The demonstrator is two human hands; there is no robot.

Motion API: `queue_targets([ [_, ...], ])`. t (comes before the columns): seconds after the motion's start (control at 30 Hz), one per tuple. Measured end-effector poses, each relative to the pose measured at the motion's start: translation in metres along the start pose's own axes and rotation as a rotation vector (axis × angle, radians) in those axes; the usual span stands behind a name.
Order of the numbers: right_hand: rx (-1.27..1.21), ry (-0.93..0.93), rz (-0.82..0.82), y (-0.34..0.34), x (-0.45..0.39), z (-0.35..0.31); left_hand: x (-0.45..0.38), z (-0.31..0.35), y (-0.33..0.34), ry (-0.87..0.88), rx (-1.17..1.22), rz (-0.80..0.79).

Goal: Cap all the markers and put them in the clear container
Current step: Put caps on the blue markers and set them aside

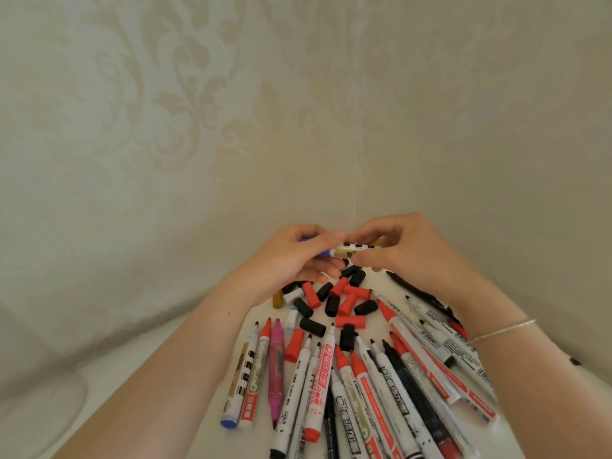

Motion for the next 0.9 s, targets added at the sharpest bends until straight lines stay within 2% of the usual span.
queue_targets([
  [0.13,-0.092,-0.041,0.018,0.009,0.001,-0.004,-0.002,0.010,-0.007,0.094,-0.121,0.334],
  [0.23,-0.108,-0.039,0.083,0.012,0.002,-0.003,-0.002,0.014,-0.010,0.104,-0.132,0.420],
  [0.47,-0.127,-0.018,0.123,0.024,0.003,-0.004,0.001,0.011,-0.015,0.108,-0.171,0.453],
  [0.73,-0.095,-0.009,0.146,0.016,0.004,-0.007,0.003,0.013,-0.009,0.188,-0.267,0.516],
  [0.9,0.110,0.007,0.090,0.014,0.001,-0.009,0.010,0.000,0.000,0.150,-0.249,0.320],
])
Point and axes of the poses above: each hand's wrist, its own x-axis away from the middle knuckle, its own y-axis out of the palm, z = x × y, the point moved 6 cm from there along -x, towards the middle knuckle, and after that the axes turned 11 degrees about y, right-handed, at the moved point
